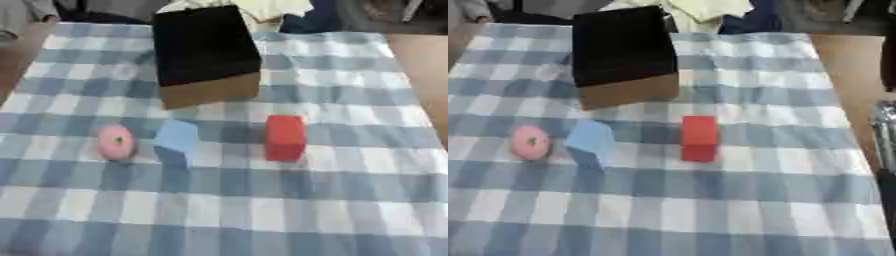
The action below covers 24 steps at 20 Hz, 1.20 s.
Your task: Pick up objects on the table and place them in the box.
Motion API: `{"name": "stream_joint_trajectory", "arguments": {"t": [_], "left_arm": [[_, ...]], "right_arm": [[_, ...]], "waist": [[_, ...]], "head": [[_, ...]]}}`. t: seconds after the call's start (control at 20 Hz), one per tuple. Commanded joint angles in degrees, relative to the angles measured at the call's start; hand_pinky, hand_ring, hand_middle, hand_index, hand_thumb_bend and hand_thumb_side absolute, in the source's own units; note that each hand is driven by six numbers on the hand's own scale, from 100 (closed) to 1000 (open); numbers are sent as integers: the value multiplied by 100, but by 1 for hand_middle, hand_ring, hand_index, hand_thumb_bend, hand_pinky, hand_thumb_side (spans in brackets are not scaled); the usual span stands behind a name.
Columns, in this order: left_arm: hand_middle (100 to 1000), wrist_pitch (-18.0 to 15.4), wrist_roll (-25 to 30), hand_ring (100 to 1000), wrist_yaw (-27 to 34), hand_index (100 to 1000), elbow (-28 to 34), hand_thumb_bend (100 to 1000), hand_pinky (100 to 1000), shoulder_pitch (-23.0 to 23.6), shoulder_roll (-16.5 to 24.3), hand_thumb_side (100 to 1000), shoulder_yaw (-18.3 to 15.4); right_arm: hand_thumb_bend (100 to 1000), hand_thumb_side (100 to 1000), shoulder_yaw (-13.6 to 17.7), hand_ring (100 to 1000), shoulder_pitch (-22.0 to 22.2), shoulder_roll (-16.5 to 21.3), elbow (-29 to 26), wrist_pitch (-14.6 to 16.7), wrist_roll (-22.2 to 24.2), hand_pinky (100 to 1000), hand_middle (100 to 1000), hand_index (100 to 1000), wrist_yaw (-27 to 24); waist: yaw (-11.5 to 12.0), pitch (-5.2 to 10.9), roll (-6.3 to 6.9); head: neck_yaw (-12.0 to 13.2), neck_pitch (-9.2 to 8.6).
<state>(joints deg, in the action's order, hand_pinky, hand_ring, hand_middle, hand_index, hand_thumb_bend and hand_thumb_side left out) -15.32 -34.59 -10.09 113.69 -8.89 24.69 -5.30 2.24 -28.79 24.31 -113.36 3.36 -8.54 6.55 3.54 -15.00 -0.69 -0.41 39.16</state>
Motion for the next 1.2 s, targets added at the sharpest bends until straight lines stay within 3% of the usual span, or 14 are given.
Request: {"name": "stream_joint_trajectory", "arguments": {"t": [0.05,0.2,0.35,0.5,0.7,0.9,1.2], "left_arm": [[777,-8,26,784,17,887,90,209,581,-15,109,1000,-15],[778,-6,39,784,23,887,90,209,580,-8,123,1000,-2],[778,-3,56,784,31,887,90,208,580,-5,130,1000,12],[778,-5,79,785,41,887,90,207,581,-6,156,1000,33],[778,-4,98,785,49,887,90,207,581,7,175,1000,42],[778,-3,112,785,58,887,90,207,580,7,183,1000,52],[778,-1,125,785,64,887,90,206,580,15,185,1000,58]], "right_arm": [[100,937,-103,882,-280,495,-124,-203,172,934,778,864,290],[100,1000,-349,900,-629,937,-103,-520,599,924,815,861,791],[100,1000,-622,907,-966,1246,-64,-774,1096,916,840,856,1258],[100,1000,-1091,913,-1482,1610,19,-982,1741,912,863,859,1690],[100,1000,-1562,921,-2003,1837,93,-1167,2447,910,882,877,2068],[100,1000,-1914,936,-2395,1922,143,-1303,3016,927,893,897,2160],[100,1000,-2239,958,-2778,1819,136,-1498,3862,956,900,922,1841]], "waist": [[17,118,-2],[38,134,-18],[54,147,-28],[82,170,-37],[103,191,-43],[107,202,-51],[112,214,-42]], "head": [[-22,-39],[-43,-20],[-61,-10],[-87,11],[-100,26],[-109,32],[-103,20]]}}
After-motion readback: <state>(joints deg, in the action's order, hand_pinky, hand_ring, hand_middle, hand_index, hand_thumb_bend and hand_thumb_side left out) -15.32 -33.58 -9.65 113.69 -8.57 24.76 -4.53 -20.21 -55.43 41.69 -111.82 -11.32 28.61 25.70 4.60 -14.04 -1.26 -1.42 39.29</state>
